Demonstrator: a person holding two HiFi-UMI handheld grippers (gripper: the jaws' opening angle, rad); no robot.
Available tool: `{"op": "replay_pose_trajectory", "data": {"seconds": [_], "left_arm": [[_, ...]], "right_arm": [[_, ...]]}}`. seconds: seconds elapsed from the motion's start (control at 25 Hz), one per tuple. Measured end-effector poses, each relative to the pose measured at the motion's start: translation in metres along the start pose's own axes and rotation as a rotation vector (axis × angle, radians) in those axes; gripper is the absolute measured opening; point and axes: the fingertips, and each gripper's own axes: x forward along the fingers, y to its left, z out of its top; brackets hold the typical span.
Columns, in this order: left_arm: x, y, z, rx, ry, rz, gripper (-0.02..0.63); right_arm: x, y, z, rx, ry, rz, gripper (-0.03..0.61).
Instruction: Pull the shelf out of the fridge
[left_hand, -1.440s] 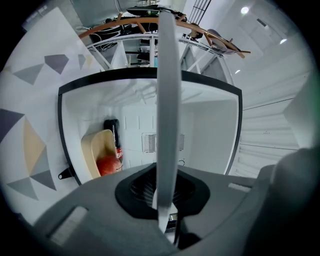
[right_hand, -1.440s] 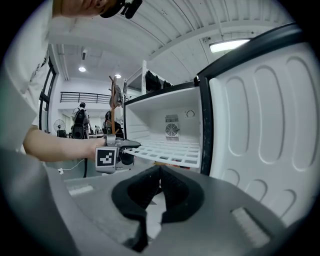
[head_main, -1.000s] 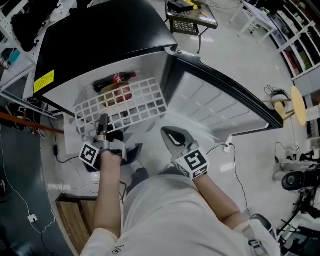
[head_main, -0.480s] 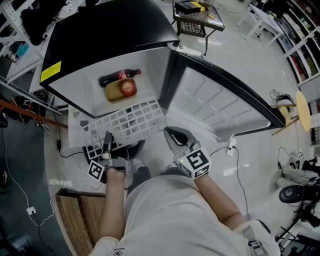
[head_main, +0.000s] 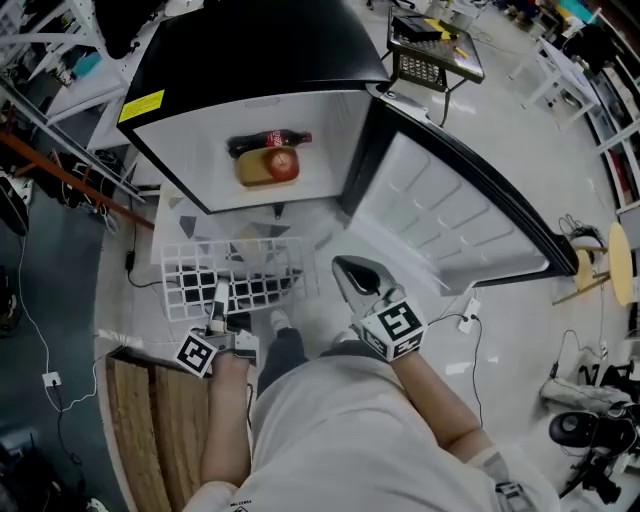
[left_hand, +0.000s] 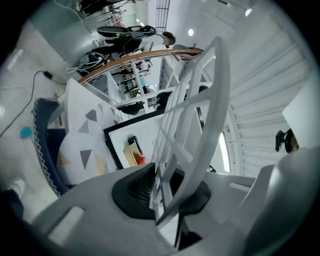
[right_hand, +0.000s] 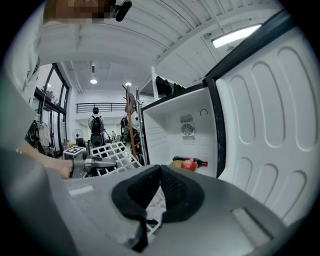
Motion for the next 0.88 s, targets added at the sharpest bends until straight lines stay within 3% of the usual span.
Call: {"op": "replay_pose_trajectory", "data": {"seconds": [0.2, 0.4, 0.6, 0.88], "left_arm": [[-0.035, -0.016, 0.0, 0.19, -0.016, 0.063, 0.044], [-0.059, -0.057, 0.006, 0.525, -0.042, 0.117, 0.031], [-0.07, -0.088, -0.002, 0.826, -0.017, 0.202, 0.029], [-0.07, -0.121, 0.003, 1.055, -0.008, 0.214, 0.029]], "right_arm": [[-0.002, 0.018, 0.004, -0.011, -0.005, 0.087, 0.002], [-0.01, 0.036, 0.012, -0.029, -0.017, 0.178, 0.002], [-0.02, 0.053, 0.02, -0.034, -0.043, 0.261, 0.002], [-0.022, 0.072, 0.04, -0.085, -0.076, 0.302, 0.002]]}}
